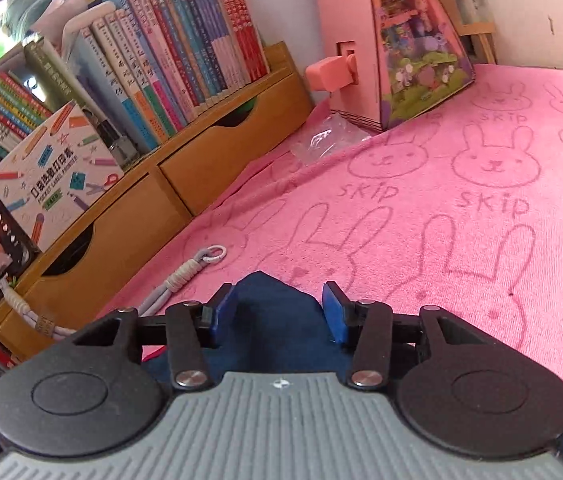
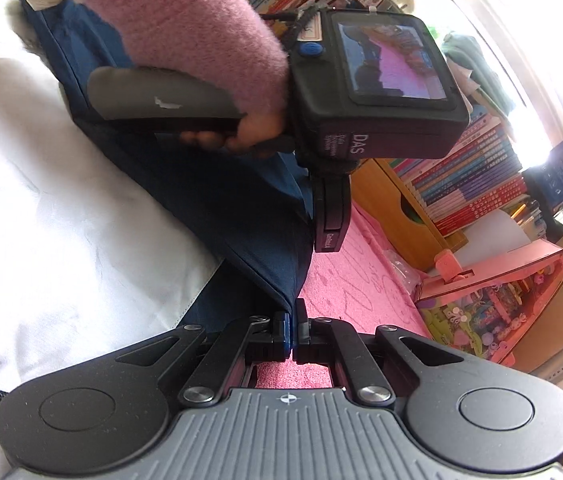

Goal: Fold clothes

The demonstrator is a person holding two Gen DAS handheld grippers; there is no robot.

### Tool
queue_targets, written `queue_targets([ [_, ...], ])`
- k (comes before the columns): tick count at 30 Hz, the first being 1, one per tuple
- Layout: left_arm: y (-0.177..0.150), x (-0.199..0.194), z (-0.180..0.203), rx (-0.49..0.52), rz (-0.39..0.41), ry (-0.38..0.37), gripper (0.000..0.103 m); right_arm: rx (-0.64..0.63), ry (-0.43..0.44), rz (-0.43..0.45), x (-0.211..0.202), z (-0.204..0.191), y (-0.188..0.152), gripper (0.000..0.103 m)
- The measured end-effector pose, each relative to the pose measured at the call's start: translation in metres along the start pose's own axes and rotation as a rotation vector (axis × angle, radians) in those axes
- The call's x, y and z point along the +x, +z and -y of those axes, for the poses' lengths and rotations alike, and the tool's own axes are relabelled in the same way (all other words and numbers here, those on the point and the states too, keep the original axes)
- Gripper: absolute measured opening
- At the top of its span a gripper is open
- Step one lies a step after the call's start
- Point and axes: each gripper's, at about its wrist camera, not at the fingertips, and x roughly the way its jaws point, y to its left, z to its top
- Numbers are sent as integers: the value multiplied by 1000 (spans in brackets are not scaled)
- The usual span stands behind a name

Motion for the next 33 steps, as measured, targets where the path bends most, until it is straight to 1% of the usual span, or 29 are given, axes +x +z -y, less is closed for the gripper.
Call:
queue_targets([
  [2, -3, -17, -11, -63, 16, -37, 46, 0, 0, 0, 0, 0, 0, 6],
  [4, -12, -41, -20, -104, 23, -53, 46, 0, 0, 0, 0, 0, 0, 6],
  [6, -29, -69, -30, -146, 23, -36, 48, 0, 0, 0, 0, 0, 0, 6],
  [8, -54, -98, -43, -213, 20, 8, 52, 0, -1, 0, 0, 0, 0, 6],
  [10, -81, -128, -56, -273, 16, 65, 52, -1, -2, 0, 0, -1, 0, 6],
  [11, -95, -139, -62, -287, 13, 103, 52, 0, -2, 0, 0, 0, 0, 6],
  [12, -110, -153, -70, -296, 8, 161, 53, 1, -1, 0, 0, 0, 0, 6],
  [14, -139, -173, -85, -329, -24, 261, 57, 8, 1, 1, 0, 1, 0, 7],
  [15, -152, -179, -95, -356, -42, 296, 58, 14, 3, 3, -1, 3, 0, 8],
  [16, -164, -185, -105, -396, -59, 330, 58, 18, 4, 4, -3, 6, -1, 10],
  [17, -173, -192, -116, -445, -65, 347, 58, 20, 4, 4, -5, 9, -1, 20],
  [18, -182, -199, -126, -496, -69, 359, 58, 21, 4, 2, -9, 13, -2, 33],
  [19, -187, -204, -133, -532, -67, 371, 58, 22, 5, -2, -14, 18, -2, 39],
  [20, -192, -208, -139, -566, -64, 383, 61, 36, 26, -12, -19, 25, -4, 49],
  [21, -195, -209, -144, -595, -73, 393, 61, 56, 58, -27, -24, 32, -7, 58],
  [23, -200, -211, -151, -636, -72, 363, 62, 96, 123, -56, -36, 48, -13, 59],
  [24, -202, -211, -154, -656, -70, 345, 66, 128, 156, -74, -40, 56, -16, 60],
  [25, -204, -212, -155, -660, -69, 329, 69, 173, 186, -80, -45, 64, -17, 60],
  [26, -204, -211, -155, -657, -75, 317, 74, 220, 213, -77, -51, 71, -17, 60],
  [28, -202, -207, -153, -636, -99, 317, 75, 315, 267, -73, -63, 87, -17, 61],
  [30, -200, -202, -150, -611, -121, 323, 78, 414, 319, -43, -69, 96, -5, 64],
  [33, -198, -200, -147, -592, -137, 332, 81, 578, 413, 16, -68, 104, 23, 66],
])
